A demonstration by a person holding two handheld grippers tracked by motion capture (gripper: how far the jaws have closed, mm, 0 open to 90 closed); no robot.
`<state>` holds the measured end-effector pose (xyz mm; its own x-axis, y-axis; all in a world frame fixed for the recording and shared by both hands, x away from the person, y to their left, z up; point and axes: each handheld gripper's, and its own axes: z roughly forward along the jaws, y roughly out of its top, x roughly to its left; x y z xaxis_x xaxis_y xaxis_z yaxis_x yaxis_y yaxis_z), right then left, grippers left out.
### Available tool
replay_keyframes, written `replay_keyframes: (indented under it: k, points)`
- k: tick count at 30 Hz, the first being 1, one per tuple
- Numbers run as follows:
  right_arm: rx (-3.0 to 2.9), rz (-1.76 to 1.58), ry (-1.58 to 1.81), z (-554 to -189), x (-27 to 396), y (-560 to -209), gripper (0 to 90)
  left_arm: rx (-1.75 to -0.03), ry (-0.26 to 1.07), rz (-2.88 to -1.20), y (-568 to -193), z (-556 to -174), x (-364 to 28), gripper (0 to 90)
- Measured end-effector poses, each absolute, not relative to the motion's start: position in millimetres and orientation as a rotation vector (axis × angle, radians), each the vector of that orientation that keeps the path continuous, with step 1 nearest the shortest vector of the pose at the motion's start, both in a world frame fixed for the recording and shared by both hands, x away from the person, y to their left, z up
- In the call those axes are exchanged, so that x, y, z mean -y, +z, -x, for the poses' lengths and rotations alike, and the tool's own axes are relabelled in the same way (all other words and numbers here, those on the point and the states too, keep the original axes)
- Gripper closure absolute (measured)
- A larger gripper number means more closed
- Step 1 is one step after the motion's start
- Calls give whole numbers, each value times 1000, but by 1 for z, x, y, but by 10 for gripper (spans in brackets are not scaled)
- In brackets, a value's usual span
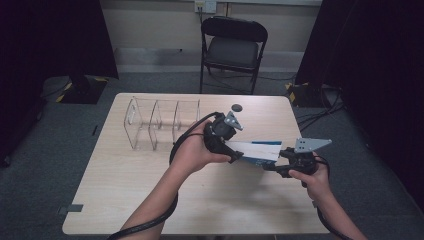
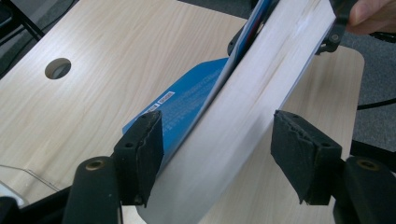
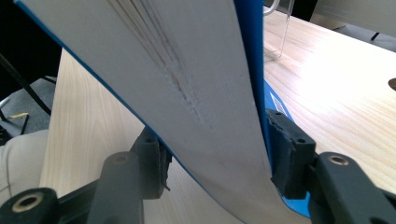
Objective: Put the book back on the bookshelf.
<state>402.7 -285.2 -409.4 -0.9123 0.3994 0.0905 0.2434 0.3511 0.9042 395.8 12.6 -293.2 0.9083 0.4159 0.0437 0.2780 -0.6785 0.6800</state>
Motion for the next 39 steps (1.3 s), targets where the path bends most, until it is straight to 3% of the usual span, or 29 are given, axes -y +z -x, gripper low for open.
replay_keyframes:
  k: [17,39]
  points:
    - [-2470,-634,1637,-410,289,-407,472,-566,262,-2308,-287,-397,-36,299]
    - [-2432,-776,1702,-427,296,-400,489,-659,181,-2287,-334,-402,-66,313]
